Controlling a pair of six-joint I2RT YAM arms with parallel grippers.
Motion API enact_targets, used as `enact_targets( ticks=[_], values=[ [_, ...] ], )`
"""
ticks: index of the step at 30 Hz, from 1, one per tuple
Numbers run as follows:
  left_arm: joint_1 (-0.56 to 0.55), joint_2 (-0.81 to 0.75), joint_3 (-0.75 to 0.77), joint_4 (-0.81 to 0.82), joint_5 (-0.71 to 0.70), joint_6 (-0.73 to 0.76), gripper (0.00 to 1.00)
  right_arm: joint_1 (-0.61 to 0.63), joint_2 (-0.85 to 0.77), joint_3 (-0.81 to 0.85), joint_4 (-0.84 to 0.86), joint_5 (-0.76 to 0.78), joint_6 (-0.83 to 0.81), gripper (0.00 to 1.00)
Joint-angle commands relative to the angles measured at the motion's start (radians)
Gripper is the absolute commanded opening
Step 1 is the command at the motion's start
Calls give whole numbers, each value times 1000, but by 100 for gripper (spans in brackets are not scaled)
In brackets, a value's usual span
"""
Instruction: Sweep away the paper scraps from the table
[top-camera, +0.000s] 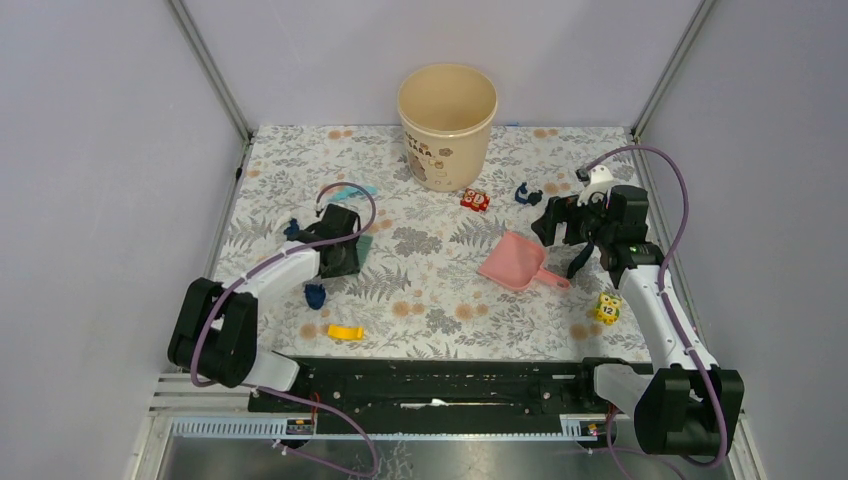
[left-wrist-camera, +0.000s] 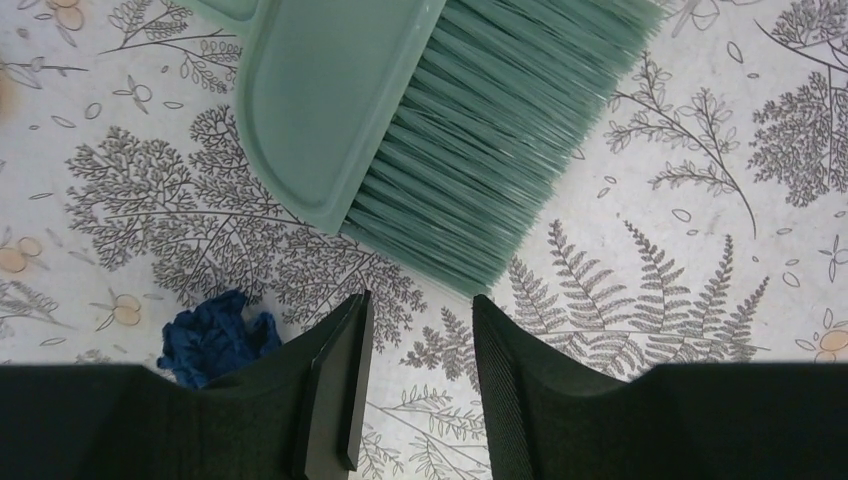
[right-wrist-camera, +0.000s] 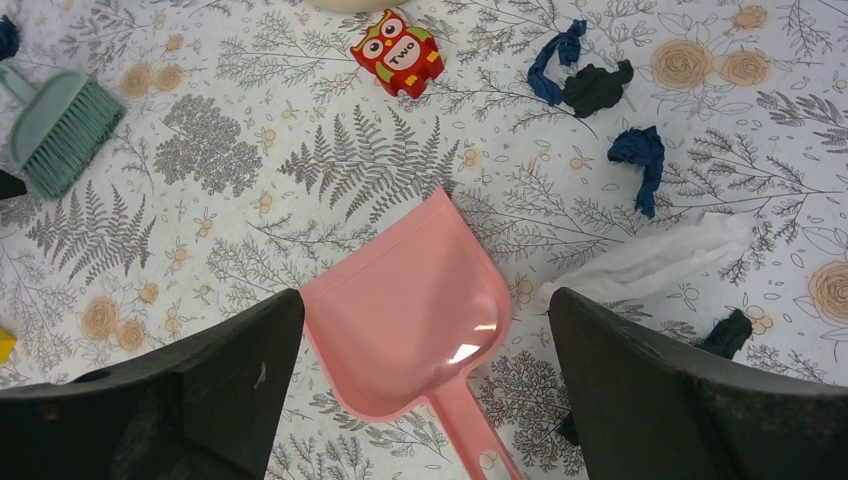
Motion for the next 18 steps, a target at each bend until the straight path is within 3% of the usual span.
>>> enact_targets(
  ticks=[1,9,18],
  values=[
    [60,23,23,78,109,-47,45,6,3,11,1,-44,-29,100],
    [120,45,11,88,109,-65,48,6,-5,11,-12,-73,-44,100],
    [154,113,33,91,133,-52,41,5,-22,13,-20,-73,-52,100]
  ],
)
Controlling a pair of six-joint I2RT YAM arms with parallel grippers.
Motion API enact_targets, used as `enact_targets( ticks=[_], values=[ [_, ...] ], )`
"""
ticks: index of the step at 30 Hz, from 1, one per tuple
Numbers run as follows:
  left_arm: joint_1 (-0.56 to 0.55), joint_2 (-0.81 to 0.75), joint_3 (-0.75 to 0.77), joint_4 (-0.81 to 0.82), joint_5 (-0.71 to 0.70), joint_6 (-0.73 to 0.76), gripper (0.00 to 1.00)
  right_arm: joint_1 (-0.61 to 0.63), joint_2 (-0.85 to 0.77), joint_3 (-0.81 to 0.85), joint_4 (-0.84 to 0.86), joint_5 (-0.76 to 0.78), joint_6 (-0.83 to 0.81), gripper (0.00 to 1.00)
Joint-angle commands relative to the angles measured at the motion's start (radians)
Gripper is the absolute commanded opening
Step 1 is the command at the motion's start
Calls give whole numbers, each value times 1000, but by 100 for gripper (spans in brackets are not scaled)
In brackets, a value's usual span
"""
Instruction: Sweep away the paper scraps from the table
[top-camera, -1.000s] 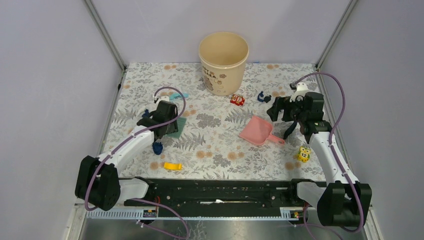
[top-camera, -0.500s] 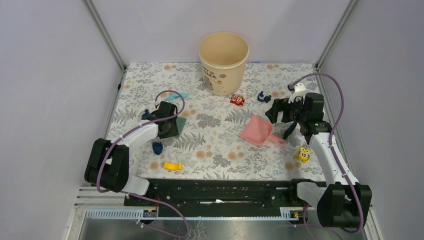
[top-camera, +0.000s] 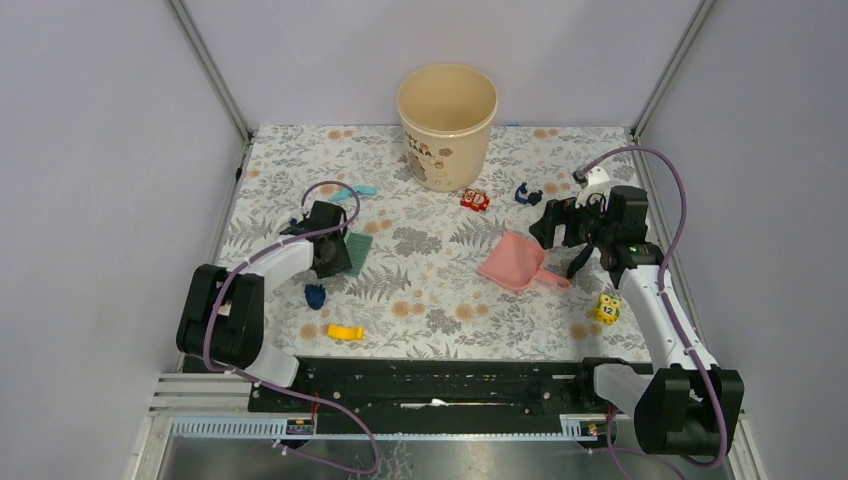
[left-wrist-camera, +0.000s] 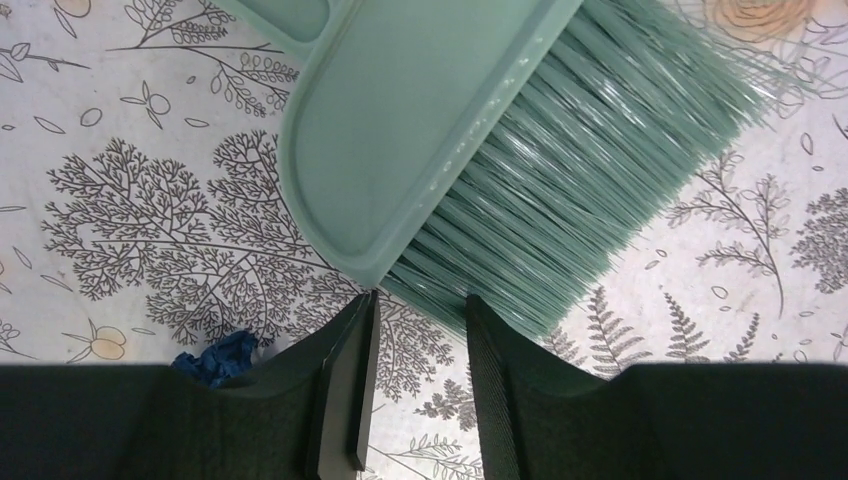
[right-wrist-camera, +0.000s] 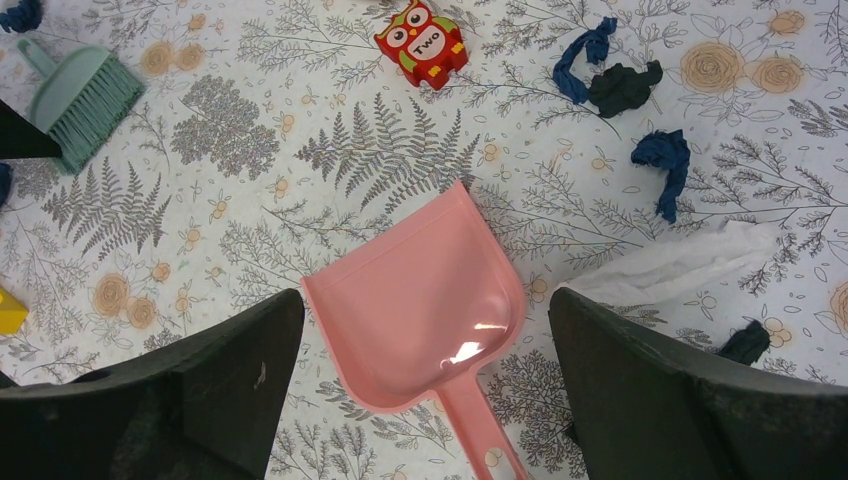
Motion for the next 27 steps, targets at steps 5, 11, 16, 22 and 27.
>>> enact_targets(
  ticks=[5,11,16,22,27],
  values=[
    [14,46,28,71,142,17,20,5,-28,15,-9,-22,-27,100],
    [-31,36,10,122,284,4,0,5,-24,15,-14,-15,-35,100],
    [-246,-32,15,95,254,33,0,6,-9,19,-22,-11,-48,100],
    [-458,-38,35,35,253,129,0,5,6,18,-27,-32,-61,100],
    [-541,43,75,-44,230,238,0,5,17,22,-37,-48,-66,100]
  ],
)
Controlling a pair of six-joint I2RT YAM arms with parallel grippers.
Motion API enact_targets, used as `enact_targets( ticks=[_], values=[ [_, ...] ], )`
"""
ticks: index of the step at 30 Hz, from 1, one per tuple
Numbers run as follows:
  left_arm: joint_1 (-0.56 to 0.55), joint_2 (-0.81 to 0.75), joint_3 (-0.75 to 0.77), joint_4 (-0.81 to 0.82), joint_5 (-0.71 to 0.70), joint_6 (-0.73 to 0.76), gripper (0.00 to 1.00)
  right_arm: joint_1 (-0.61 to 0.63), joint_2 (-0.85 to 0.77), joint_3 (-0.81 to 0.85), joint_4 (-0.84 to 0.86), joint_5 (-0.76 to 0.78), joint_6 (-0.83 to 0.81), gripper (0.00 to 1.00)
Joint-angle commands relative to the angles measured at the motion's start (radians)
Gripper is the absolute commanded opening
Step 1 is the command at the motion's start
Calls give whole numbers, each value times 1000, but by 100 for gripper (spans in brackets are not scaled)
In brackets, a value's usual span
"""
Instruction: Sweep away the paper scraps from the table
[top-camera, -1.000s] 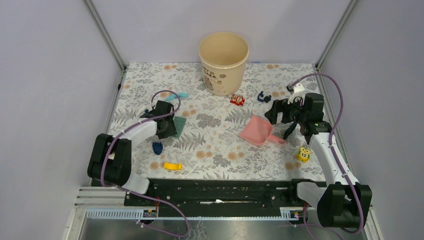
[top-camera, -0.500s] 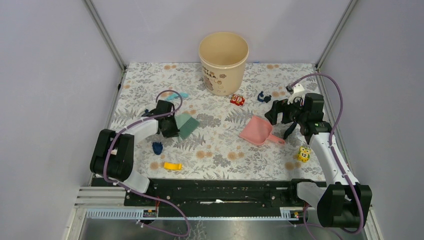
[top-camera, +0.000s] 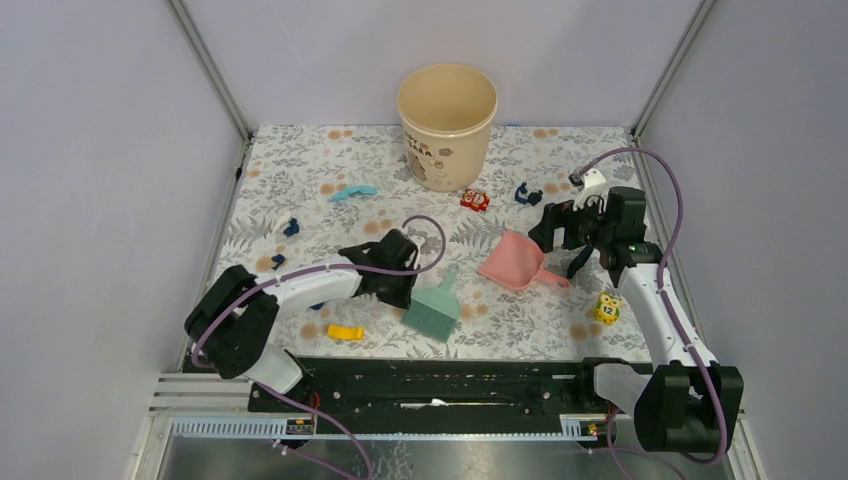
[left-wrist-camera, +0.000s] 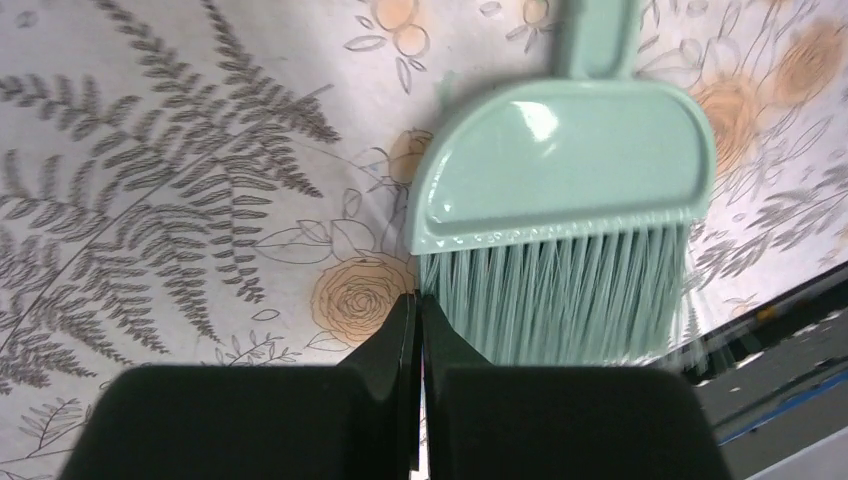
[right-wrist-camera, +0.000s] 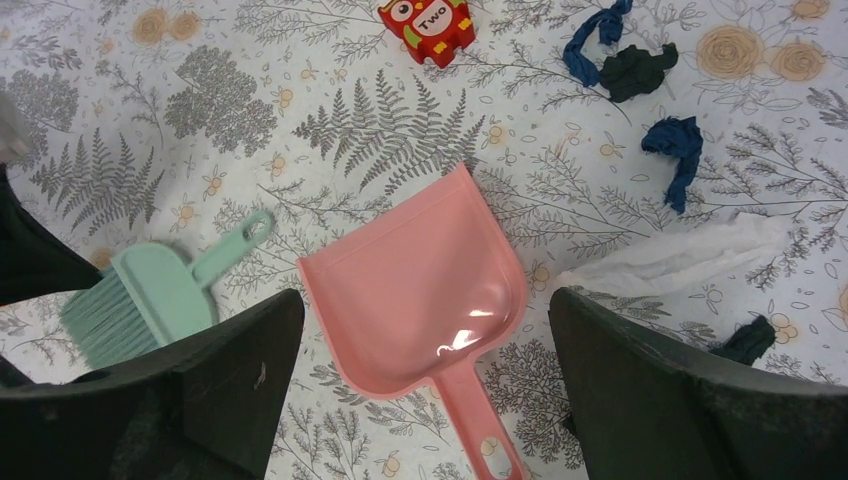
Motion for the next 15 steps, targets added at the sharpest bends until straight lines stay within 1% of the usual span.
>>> enact_targets(
  ticks=[1,2,4,6,8,10,12,14,15],
  values=[
    [-39,70,69,-80,-70,109,1,5,9,22,-6,-41,-22,100],
    [-41,81,76,-84,-106,110,4,5,9,21,-6,-44,-24,100],
    [-40,85,81,-72,-154,111,17,6,9,19,-9,-53,-29,100],
    [-39,64,85,-49,-153,109,28,5,13,18,-17,-78,-41,100],
    [-41,31,98,-38,-142,110,36,6,17,18,-34,-135,-73,100],
    [-44,-14,122,-35,-136,120,41,6,24,16,-58,-220,-113,99],
    [-47,-58,131,-4,-131,138,45,6,34,14,-84,-324,-156,94],
    [-48,-97,129,46,-142,145,46,14,42,15,-100,-371,-188,91],
    [-48,-111,126,82,-147,145,47,38,44,19,-113,-375,-216,90]
  ],
)
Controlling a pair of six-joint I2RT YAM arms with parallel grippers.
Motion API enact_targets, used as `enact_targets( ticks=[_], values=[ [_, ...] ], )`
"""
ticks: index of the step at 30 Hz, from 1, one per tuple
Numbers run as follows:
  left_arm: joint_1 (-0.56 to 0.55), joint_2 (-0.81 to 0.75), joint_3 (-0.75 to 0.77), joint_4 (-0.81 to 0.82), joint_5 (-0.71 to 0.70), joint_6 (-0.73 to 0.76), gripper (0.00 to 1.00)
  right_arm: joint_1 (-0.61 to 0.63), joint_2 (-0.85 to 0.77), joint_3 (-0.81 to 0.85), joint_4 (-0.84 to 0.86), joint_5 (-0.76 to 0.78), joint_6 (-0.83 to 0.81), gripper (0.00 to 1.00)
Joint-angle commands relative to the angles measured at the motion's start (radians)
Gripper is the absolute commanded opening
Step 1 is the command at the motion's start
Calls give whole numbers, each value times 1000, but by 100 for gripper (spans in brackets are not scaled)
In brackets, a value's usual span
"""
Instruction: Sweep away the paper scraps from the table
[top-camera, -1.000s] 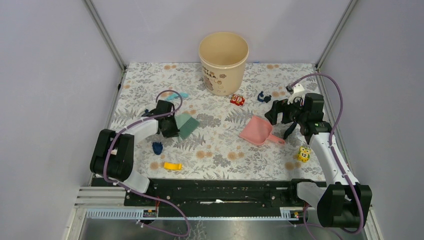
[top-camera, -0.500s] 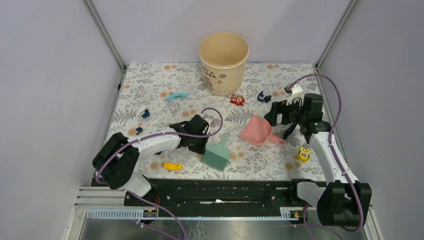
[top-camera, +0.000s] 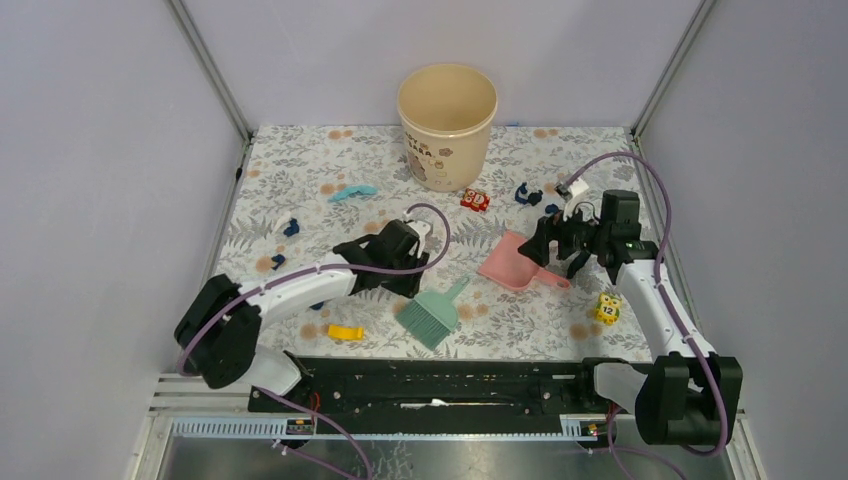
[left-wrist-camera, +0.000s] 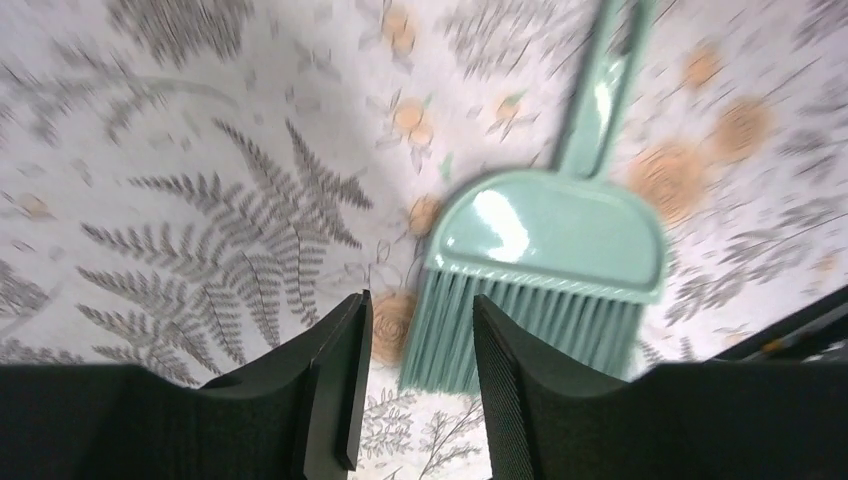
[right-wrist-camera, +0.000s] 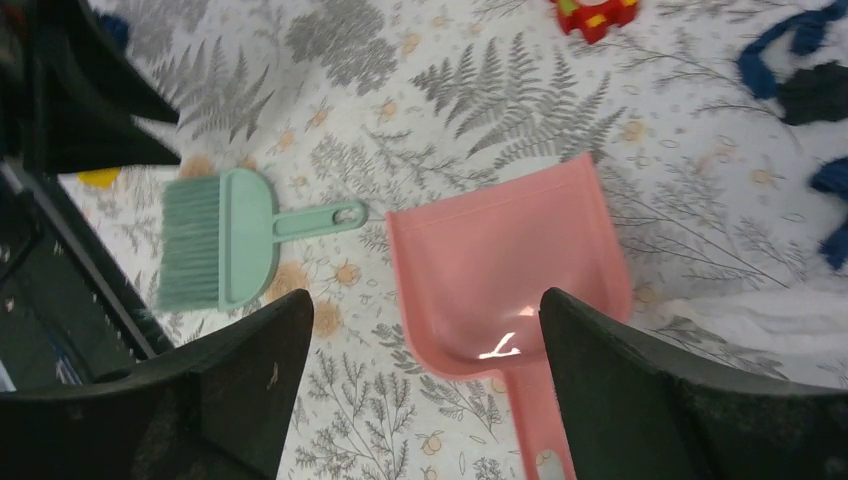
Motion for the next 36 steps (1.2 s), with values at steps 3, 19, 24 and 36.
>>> enact_targets(
  ticks=[3,19,24,36],
  values=[
    [-2,-122,41,229,-76,20,50,148,30,53,-107,-68,-232,89],
    [221,-381,-80,217,-483,-149,99,607,384,284,-362,227,-709,89],
    [277,-416,-83,237,-301,-160,99,686,437,336,-373,329,-917,78],
    [406,-319,-89,275,58,-242,95,712,637,420,-417,433,-1168,70]
  ],
)
